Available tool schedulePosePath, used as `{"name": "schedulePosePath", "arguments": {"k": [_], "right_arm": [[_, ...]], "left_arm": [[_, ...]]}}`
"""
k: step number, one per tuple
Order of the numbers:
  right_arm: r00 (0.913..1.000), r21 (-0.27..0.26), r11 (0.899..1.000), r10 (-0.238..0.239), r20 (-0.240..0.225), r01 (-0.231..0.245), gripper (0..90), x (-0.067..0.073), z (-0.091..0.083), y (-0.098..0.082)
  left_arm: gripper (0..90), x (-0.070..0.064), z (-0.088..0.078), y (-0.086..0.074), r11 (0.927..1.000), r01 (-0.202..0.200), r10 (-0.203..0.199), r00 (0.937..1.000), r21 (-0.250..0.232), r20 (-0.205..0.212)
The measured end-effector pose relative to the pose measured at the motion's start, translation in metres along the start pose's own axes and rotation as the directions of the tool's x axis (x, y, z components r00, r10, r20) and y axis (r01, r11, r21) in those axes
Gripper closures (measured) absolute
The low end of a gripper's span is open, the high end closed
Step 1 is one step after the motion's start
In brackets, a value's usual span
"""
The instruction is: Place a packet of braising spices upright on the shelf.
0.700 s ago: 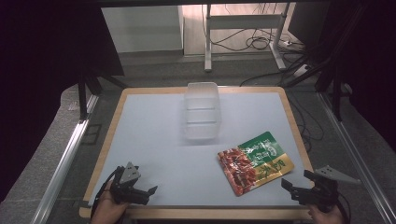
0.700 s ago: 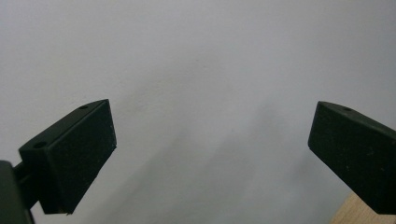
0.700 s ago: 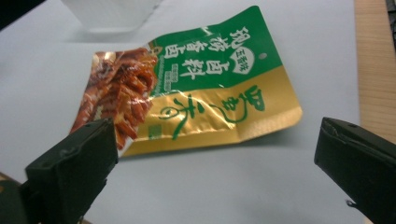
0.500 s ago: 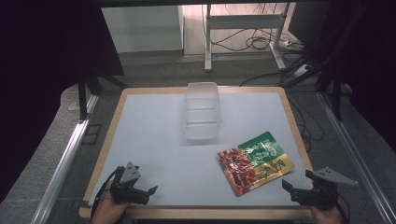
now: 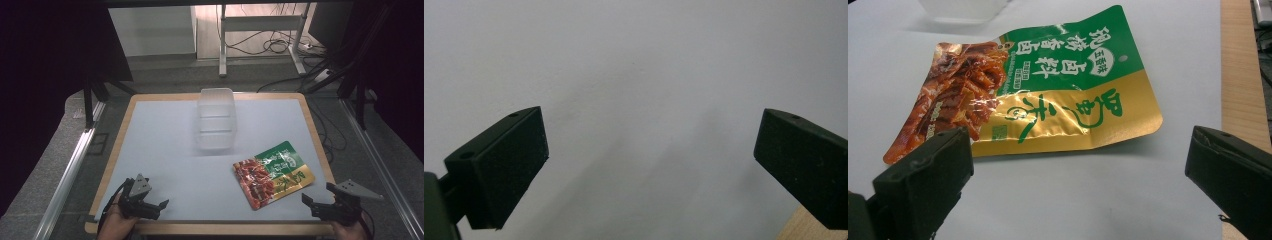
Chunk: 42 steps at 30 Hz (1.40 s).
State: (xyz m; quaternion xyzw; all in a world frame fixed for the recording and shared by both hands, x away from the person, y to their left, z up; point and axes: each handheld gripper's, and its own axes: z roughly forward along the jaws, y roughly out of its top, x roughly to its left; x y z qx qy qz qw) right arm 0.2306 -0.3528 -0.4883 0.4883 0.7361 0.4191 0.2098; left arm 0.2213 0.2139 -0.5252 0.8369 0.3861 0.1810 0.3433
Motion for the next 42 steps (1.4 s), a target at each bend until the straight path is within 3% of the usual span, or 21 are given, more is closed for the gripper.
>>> {"name": "schedulePosePath", "arguments": {"k": [8,16,33,42], "right_arm": [[0.9999,0.006,1.000,0.000,-0.014,0.000,0.0,0.001,0.003,0.001],[0.9994,-0.020,1.000,0.014,-0.032,-0.015,0.0,0.000,0.004,0.003],[0.9990,-0.033,0.999,-0.032,-0.031,0.031,0.0,0.008,0.015,0.011],[0.9988,-0.024,0.999,-0.048,-0.009,0.047,0.0,0.008,0.019,0.016]], "left_arm": [[1.0,-0.001,0.000,0.000,0.9999,-0.013,0.013,0.9999,0.006,-0.002],[1.1,-0.001,0.000,0.000,0.9998,-0.020,0.020,0.9998,0.009,-0.002],[1.1,-0.002,0.001,0.001,0.9996,-0.027,0.027,0.9996,0.013,-0.005],[1.2,-0.002,0.001,0.001,0.9994,-0.030,0.030,0.9995,0.016,-0.009]]}}
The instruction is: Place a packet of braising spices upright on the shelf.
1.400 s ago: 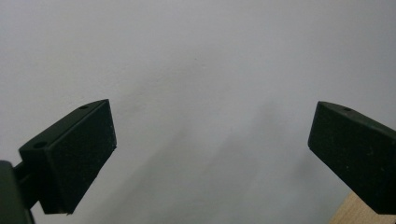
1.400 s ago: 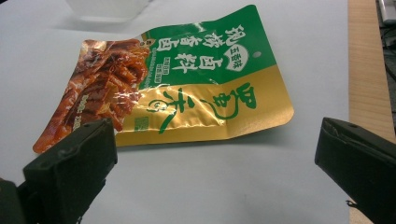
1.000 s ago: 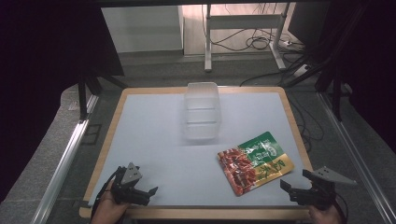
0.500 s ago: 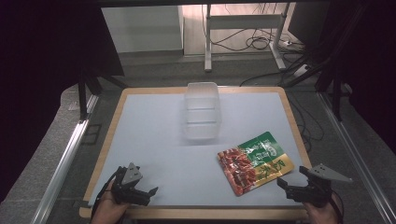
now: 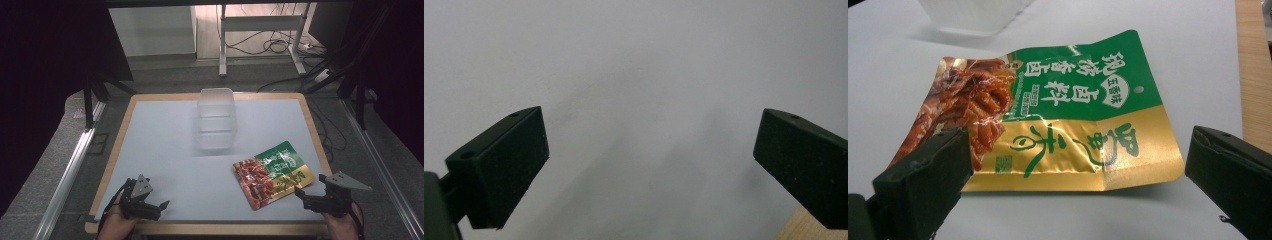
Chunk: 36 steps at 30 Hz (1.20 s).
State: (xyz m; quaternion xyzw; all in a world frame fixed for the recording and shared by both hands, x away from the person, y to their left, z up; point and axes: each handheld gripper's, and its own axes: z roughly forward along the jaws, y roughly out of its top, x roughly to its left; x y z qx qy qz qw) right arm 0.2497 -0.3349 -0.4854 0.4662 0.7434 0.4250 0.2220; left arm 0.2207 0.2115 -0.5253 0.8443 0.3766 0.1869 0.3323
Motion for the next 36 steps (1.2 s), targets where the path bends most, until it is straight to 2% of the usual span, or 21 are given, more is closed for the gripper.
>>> {"name": "schedulePosePath", "arguments": {"k": [4,6,10,17,18,19,22,26,27,29,34,35,36], "right_arm": [[1.0000,-0.017,1.000,-0.001,-0.003,0.001,0.0,-0.001,0.002,0.003],[0.9996,-0.024,1.000,0.014,-0.024,-0.015,0.0,-0.002,0.004,0.005],[0.9992,-0.025,1.000,0.018,-0.037,-0.019,0.0,-0.002,0.008,0.008],[0.9998,-0.011,1.000,0.008,-0.019,-0.009,0.0,-0.004,0.015,0.012],[0.9997,-0.005,1.000,0.013,-0.019,-0.013,0.0,-0.005,0.016,0.014],[0.9984,0.004,0.999,0.042,-0.039,-0.042,0.6,-0.007,0.017,0.017],[0.9977,0.003,0.999,0.050,-0.046,-0.050,1.8,-0.008,0.018,0.022],[0.9983,0.041,0.999,0.036,-0.047,-0.034,3.7,-0.010,0.025,0.024],[0.9988,0.084,0.996,0.021,-0.045,-0.018,3.8,-0.012,0.033,0.023],[0.9987,0.118,0.993,0.014,-0.048,-0.008,3.2,-0.013,0.040,0.023],[0.9991,0.130,0.991,0.019,-0.039,-0.013,2.1,-0.017,0.048,0.025],[0.9996,0.132,0.991,0.020,-0.017,-0.018,2.3,-0.020,0.050,0.027],[0.9996,0.131,0.991,0.024,-0.015,-0.022,2.6,-0.021,0.051,0.028]], "left_arm": [[1.3,0.000,0.000,0.000,1.0000,0.001,-0.001,1.0000,0.000,0.001],[1.3,0.000,0.000,0.000,1.0000,0.001,-0.001,1.0000,0.001,0.000],[1.3,0.000,0.000,0.000,1.0000,-0.001,0.001,1.0000,0.001,-0.002],[1.4,-0.001,0.001,0.000,1.0000,-0.002,0.002,1.0000,0.003,-0.003],[1.4,-0.001,0.001,0.000,1.0000,-0.002,0.002,1.0000,0.003,-0.003],[1.4,-0.001,0.001,0.000,1.0000,-0.004,0.004,1.0000,0.005,-0.003],[1.5,-0.001,0.001,0.000,0.9999,-0.007,0.007,1.0000,0.007,-0.005],[1.5,-0.001,0.001,0.000,0.9999,-0.010,0.010,0.9999,0.008,-0.005],[1.5,-0.001,0.001,0.000,0.9999,-0.011,0.011,0.9999,0.008,-0.006],[1.5,-0.001,0.001,0.000,0.9999,-0.011,0.011,0.9999,0.008,-0.006],[1.5,-0.001,0.001,0.001,0.9999,-0.012,0.012,0.9999,0.009,-0.007],[1.5,-0.001,0.001,0.001,0.9999,-0.013,0.013,0.9999,0.009,-0.007],[1.5,-0.001,0.001,0.001,0.9999,-0.014,0.014,0.9999,0.010,-0.007]]}}
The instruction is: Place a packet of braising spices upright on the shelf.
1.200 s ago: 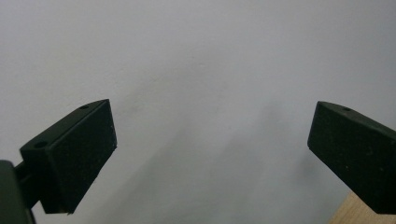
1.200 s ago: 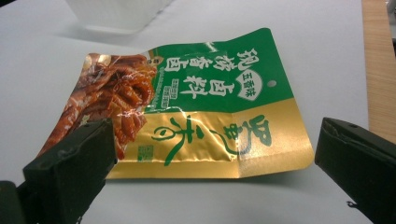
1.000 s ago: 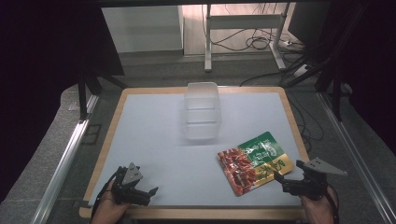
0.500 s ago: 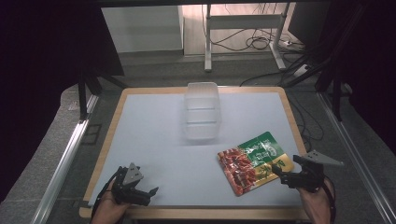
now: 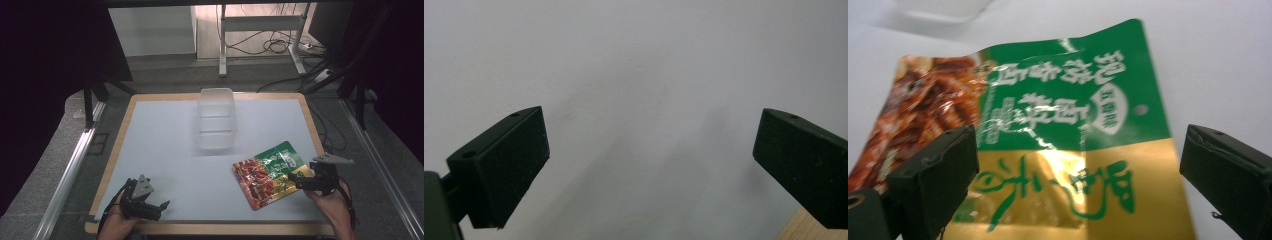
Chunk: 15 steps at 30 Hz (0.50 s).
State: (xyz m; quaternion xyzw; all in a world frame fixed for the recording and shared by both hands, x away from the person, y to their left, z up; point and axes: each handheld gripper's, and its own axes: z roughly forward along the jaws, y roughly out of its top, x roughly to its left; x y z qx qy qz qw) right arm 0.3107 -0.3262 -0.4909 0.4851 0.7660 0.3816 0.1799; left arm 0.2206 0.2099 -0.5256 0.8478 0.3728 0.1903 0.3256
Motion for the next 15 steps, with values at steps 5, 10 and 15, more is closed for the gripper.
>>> {"name": "schedulePosePath", "arguments": {"k": [5,10,15], "right_arm": [[0.9993,0.038,0.999,0.012,0.035,-0.013,9.4,-0.009,0.006,0.006],[0.9991,0.068,0.998,-0.003,0.043,0.000,13.3,-0.015,0.012,0.010],[0.9991,0.092,0.996,-0.011,0.042,0.007,22.8,-0.022,0.022,0.014]], "left_arm": [[1.5,-0.001,0.000,0.000,1.0000,-0.005,0.005,1.0000,0.002,-0.001],[1.5,-0.001,0.000,0.000,1.0000,-0.007,0.007,1.0000,0.004,-0.002],[1.5,-0.001,0.001,0.000,0.9999,-0.009,0.009,1.0000,0.004,-0.003]]}}
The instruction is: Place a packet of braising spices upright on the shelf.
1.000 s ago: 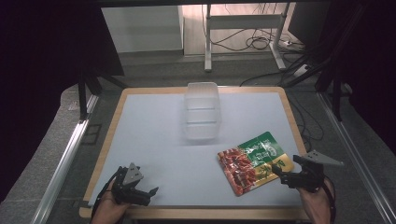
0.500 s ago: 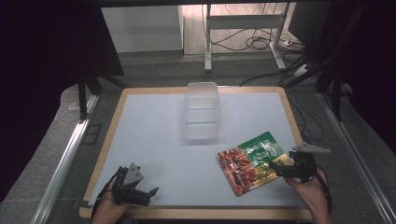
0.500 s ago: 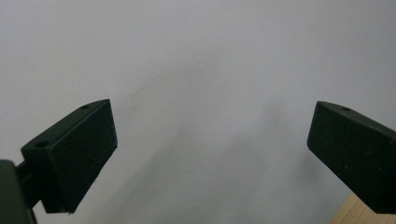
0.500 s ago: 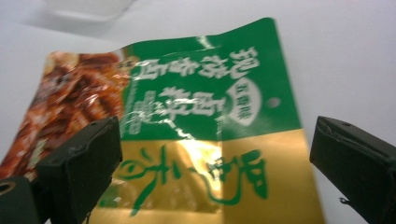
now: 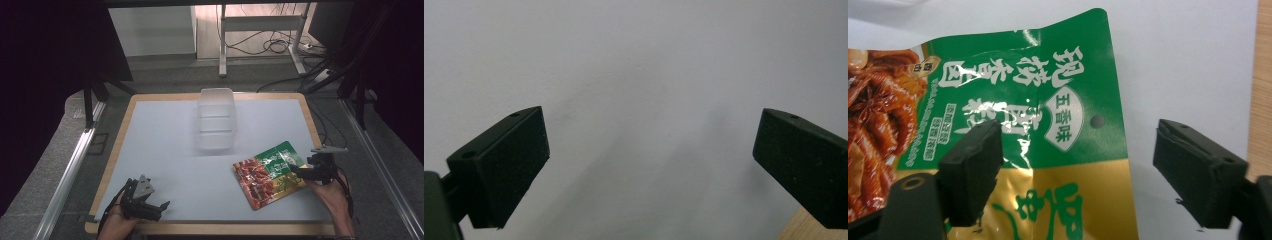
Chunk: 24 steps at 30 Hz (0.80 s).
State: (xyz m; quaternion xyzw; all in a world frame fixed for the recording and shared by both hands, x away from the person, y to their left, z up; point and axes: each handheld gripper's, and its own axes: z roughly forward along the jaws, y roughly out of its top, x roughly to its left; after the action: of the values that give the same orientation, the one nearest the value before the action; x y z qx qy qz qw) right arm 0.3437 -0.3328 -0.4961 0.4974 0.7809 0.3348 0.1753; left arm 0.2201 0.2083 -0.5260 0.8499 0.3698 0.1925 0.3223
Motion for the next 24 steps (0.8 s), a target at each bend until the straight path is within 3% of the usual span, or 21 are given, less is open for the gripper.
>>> {"name": "schedulePosePath", "arguments": {"k": [10,12,16,20,24], "right_arm": [[0.9981,0.027,1.000,-0.010,-0.061,0.011,33.8,-0.012,0.013,0.007],[0.9963,0.042,0.999,-0.006,-0.086,0.009,39.6,-0.013,0.016,0.009],[0.9948,0.048,0.999,-0.018,-0.100,0.023,47.3,-0.010,0.013,0.012],[0.9889,-0.001,1.000,-0.013,-0.148,0.013,53.0,-0.006,0.004,0.017],[0.9877,0.015,0.998,-0.052,-0.147,0.055,55.0,0.006,0.007,0.022]], "left_arm": [[1.6,-0.001,0.001,0.000,0.9999,-0.010,0.010,0.9999,0.005,-0.002],[1.5,-0.001,0.001,0.000,0.9999,-0.013,0.013,0.9999,0.007,-0.003],[1.6,-0.002,0.001,0.001,0.9998,-0.017,0.017,0.9999,0.009,-0.004],[1.6,-0.002,0.001,0.001,0.9997,-0.021,0.021,0.9998,0.011,-0.006],[1.6,-0.003,0.001,0.001,0.9997,-0.023,0.023,0.9997,0.012,-0.007]]}}
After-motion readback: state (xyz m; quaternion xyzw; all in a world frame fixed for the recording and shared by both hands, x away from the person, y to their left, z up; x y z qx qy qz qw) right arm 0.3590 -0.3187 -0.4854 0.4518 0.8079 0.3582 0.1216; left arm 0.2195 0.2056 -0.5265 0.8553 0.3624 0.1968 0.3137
